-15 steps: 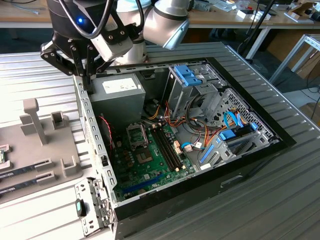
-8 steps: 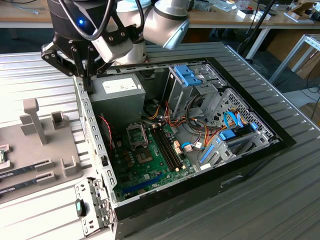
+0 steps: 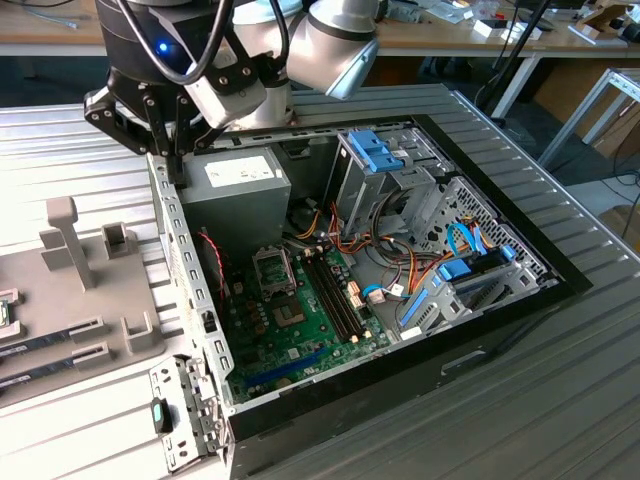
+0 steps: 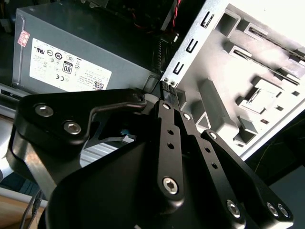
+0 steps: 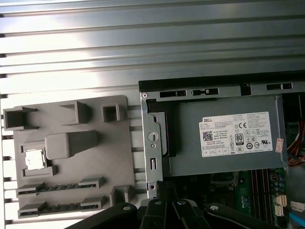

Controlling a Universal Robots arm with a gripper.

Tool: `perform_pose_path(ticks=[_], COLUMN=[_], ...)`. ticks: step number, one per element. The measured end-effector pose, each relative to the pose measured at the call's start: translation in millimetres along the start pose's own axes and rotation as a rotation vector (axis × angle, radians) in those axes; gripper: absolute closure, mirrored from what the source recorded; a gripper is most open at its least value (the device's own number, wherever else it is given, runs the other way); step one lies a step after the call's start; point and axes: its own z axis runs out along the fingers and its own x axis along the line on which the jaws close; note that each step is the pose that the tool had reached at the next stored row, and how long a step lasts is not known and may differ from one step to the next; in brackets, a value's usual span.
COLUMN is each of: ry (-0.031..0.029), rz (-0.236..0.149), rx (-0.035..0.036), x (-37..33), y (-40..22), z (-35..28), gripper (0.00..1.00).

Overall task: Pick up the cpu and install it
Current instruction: 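Reach for the cpu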

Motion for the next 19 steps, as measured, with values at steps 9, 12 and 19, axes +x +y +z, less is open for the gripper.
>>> perform_pose_path(ticks=[9, 12, 19], ry=[0.0000, -0.0001, 0.0000], rz=[0.000, 0.000, 0.000], rx=[0.0000, -0.0001, 0.0000], x=[2.7, 5.8, 10.4], y=[-0.2, -0.5, -0.8], z=[0.6, 0.6, 0.6], gripper=[0.89, 0.89, 0.89])
